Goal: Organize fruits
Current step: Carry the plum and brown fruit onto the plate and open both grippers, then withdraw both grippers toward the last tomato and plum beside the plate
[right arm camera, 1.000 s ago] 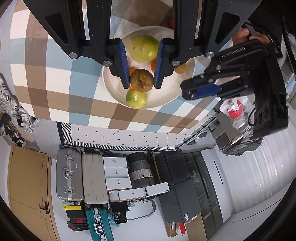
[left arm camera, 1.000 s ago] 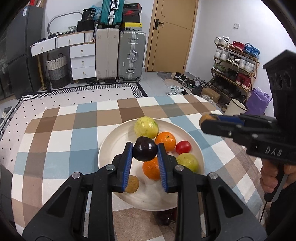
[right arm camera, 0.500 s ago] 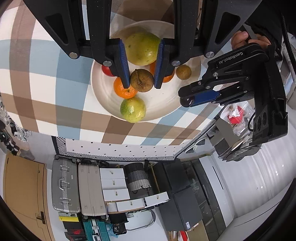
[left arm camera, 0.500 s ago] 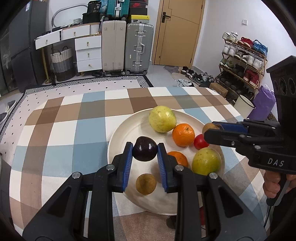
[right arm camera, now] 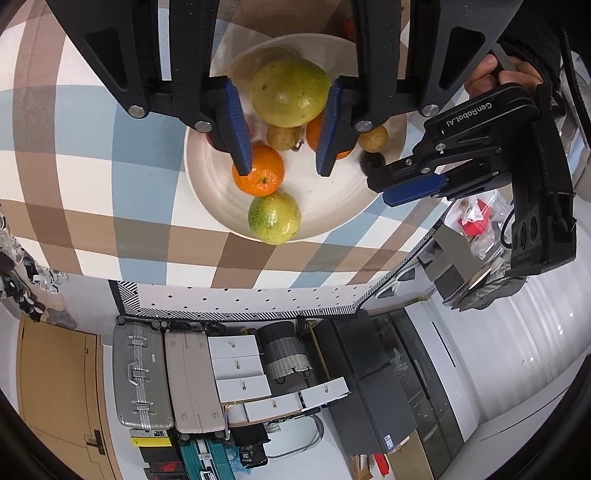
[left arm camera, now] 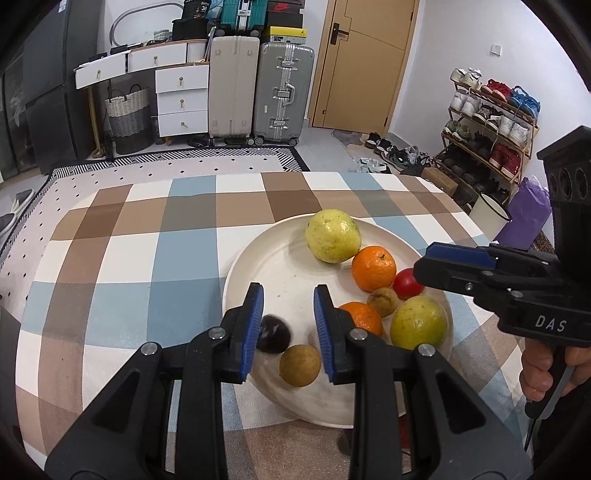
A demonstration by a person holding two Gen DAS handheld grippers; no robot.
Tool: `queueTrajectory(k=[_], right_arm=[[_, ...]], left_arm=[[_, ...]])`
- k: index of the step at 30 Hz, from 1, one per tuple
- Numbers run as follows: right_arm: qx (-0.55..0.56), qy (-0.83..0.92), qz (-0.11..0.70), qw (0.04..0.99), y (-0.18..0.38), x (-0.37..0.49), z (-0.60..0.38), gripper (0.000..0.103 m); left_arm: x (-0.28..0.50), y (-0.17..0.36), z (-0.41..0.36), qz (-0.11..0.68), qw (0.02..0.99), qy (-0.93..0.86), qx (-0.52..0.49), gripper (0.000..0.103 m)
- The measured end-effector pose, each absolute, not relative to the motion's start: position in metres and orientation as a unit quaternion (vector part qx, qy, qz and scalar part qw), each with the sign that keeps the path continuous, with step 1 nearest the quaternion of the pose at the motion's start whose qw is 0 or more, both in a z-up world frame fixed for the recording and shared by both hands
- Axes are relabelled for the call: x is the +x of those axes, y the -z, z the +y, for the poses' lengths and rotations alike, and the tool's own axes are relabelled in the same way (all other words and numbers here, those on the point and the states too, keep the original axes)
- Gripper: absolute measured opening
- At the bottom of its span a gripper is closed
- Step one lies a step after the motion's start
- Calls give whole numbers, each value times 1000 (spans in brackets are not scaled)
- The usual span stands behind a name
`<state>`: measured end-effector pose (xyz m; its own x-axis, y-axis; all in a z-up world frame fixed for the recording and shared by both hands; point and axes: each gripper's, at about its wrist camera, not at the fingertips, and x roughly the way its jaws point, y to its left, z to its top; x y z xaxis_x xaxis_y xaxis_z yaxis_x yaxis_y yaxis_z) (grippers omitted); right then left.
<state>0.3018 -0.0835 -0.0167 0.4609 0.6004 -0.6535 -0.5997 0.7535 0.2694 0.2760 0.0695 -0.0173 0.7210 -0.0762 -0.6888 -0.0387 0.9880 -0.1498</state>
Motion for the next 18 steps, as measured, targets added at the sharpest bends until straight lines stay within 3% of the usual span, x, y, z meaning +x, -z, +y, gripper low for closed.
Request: queueTrajectory(k=[2, 4, 6, 7, 8, 14, 16, 18], right_arm=[[4, -348, 381, 856, 15, 302, -86, 50], [2, -344, 381, 858, 14, 303, -87, 53], [-3, -339, 380, 861, 12, 302, -88, 67], [-1, -338, 377, 862, 11, 301, -89, 81], [5, -339, 373, 864, 8, 300, -90, 89], [-5, -341, 352, 872, -5, 292, -93, 102], [-2, -338, 350, 873, -7, 289, -94, 102], [-2, -340, 355, 871, -5, 284, -94, 102]], left_arm=[[275, 17, 71, 375, 924, 9, -78, 32], [274, 17, 72, 375, 923, 8, -82, 48], [274, 16, 72, 377, 922, 2, -85, 65], [273, 15, 73, 376, 922, 0, -87, 72], [272, 14, 74, 376, 923, -2, -89, 75], [256, 5, 76, 373, 924, -3, -87, 91], [246, 4, 77, 366, 926, -9, -92, 102], [236, 3, 78, 363, 927, -9, -98, 102]])
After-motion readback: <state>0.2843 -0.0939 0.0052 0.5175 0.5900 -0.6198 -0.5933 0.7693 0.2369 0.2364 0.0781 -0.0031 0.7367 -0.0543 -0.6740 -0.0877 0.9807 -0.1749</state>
